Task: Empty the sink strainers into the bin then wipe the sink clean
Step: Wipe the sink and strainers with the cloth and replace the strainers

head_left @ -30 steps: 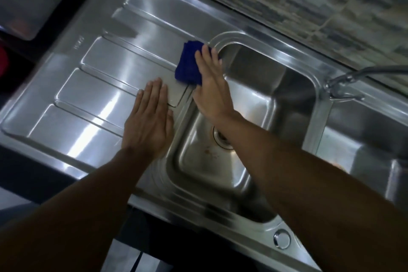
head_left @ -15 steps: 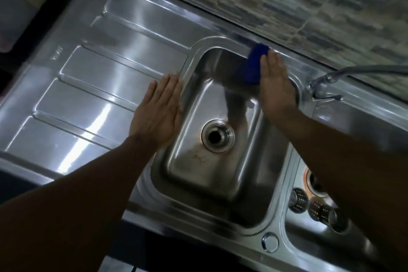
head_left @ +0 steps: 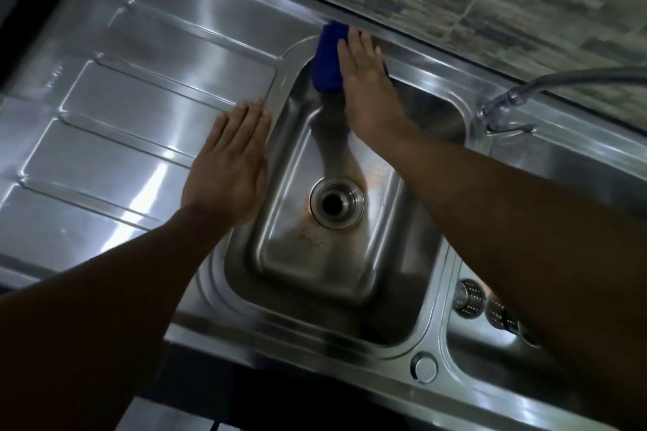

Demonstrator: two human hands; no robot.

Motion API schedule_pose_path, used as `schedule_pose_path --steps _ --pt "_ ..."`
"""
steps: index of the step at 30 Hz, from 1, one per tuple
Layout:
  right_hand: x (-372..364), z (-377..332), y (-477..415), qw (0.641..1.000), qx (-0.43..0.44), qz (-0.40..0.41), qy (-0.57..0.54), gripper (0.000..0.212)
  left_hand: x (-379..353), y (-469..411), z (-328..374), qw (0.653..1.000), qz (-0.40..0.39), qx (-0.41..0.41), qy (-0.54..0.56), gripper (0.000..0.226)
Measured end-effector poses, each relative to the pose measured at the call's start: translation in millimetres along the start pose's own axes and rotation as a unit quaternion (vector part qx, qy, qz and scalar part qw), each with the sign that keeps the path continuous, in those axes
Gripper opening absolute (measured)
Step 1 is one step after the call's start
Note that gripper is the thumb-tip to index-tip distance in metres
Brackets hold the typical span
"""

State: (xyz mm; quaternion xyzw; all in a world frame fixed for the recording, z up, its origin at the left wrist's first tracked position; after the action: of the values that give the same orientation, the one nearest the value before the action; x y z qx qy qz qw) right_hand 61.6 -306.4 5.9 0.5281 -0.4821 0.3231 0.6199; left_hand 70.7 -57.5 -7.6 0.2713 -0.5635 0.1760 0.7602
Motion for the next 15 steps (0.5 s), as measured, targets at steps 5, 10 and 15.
schedule_pose_path --steps 5,10,15 --pt "-22.7 68.7 52.9 0.990 -0.072 -0.023 0.115 0.079 -2.4 -0.3 -1.4 1.000 0.024 -0.013 -0.002 0.060" --pt "-17.4 97.1 88.5 0.970 -0.185 -0.120 0.100 0.082 -3.7 -0.8 0.1 0.999 0.035 -0.016 -0.006 0.059" --pt "-35.1 62.2 109.9 0.948 -0.188 -0.215 0.141 0.060 -1.5 0.3 1.8 0.999 0.032 -0.011 0.000 0.059"
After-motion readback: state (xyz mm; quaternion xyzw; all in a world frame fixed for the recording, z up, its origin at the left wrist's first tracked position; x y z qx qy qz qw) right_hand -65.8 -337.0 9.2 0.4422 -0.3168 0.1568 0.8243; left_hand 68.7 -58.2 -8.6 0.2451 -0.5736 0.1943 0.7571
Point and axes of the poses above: each hand's wrist, its own y-axis away from the middle knuckle, its own x-axis out of the back of the hand, z = x × y, the point moved 1 cm from there along -y, towards the middle knuckle, and after that the axes turned 15 degrees about -z, right-handed, at the moved point
